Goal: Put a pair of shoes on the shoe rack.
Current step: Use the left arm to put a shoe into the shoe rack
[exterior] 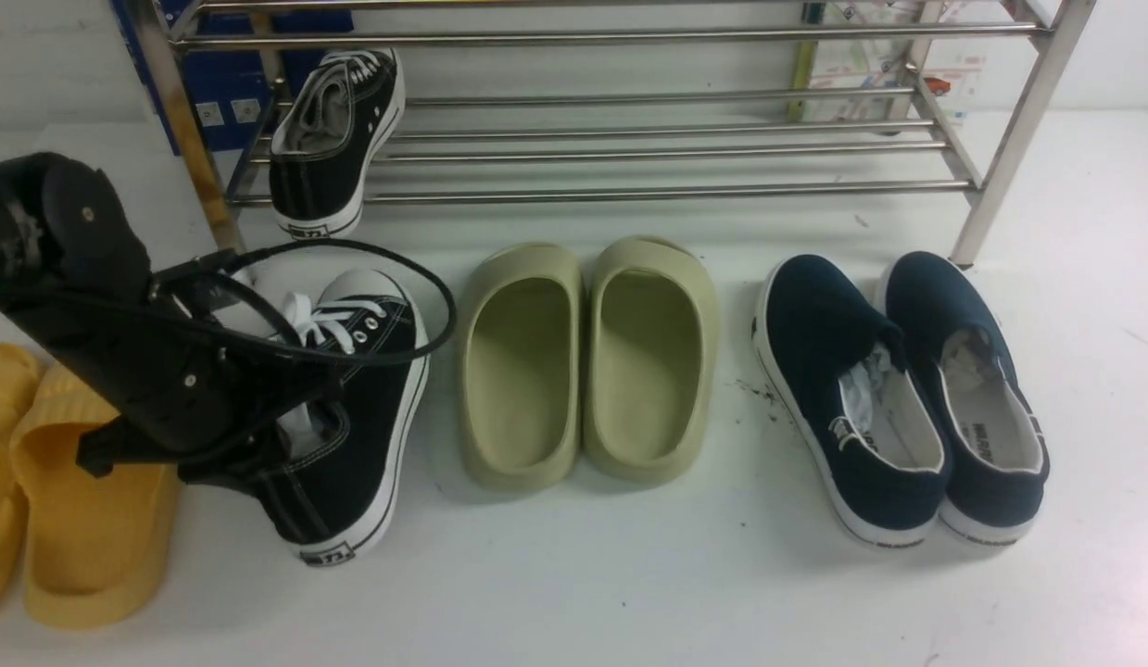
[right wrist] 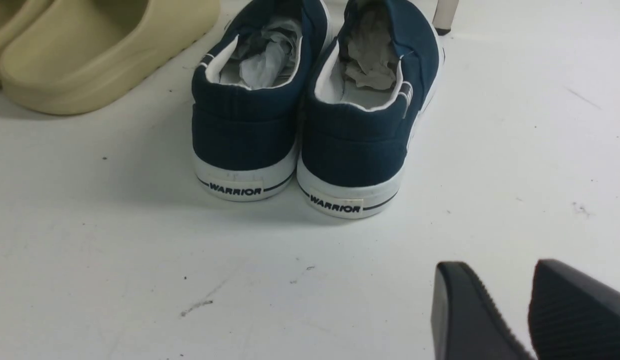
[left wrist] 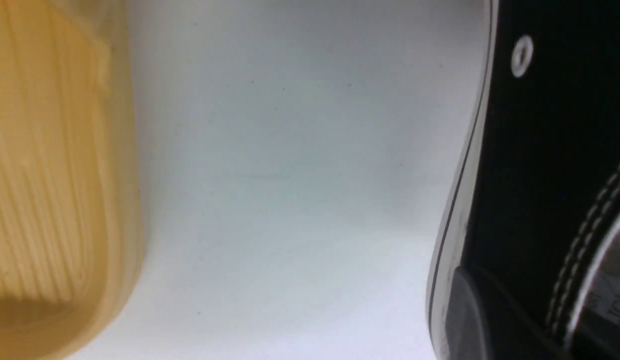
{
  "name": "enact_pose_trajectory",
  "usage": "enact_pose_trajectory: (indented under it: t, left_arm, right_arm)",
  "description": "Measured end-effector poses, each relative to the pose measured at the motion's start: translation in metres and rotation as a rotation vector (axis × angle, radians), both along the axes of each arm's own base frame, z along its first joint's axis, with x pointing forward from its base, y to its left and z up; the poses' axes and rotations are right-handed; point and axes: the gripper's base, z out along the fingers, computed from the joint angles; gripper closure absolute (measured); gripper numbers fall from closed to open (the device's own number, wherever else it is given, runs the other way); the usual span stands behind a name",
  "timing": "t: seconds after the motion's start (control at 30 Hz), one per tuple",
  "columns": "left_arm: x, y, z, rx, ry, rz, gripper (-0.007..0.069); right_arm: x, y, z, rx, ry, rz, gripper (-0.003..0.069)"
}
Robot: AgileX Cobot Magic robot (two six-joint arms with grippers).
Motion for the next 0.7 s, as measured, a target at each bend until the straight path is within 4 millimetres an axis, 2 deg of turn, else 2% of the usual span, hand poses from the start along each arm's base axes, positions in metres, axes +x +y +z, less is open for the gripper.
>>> enact_pose_trajectory:
  t: [0.1, 0.2, 0.43, 0.57, 0.67, 0.7]
  left_arm:
    - [-0.009, 0.000, 0.017, -0.009, -0.031, -0.006, 0.0638]
    - [-0.015, -0.002, 0.025, -0.030, -0.036, -0.005, 0.0638]
    - [-0.013, -0.014, 0.024, -0.041, -0.032, -0.049, 0.0638]
    - [0.002, -0.041, 0.026, -0.003, -0.041, -0.101, 0.0638]
    - [0.012, -0.047, 0.033, 0.025, -0.064, -0.079, 0.0638]
    - [0.021, -0.049, 0.042, 0.044, -0.105, -0.057, 0.0638]
  right_arm:
    - [0.000, 0.000, 0.000, 0.000, 0.000, 0.000, 0.0419]
    - [0.000, 0.000, 0.000, 0.000, 0.000, 0.000, 0.0419]
    - [0.000, 0.000, 0.000, 0.000, 0.000, 0.000, 0.0419]
    - [0.000, 0.000, 0.000, 0.000, 0.000, 0.000, 0.0419]
    - [0.000, 0.000, 0.000, 0.000, 0.000, 0.000, 0.0419]
    - [0.000, 0.000, 0.000, 0.000, 0.000, 0.000, 0.0419]
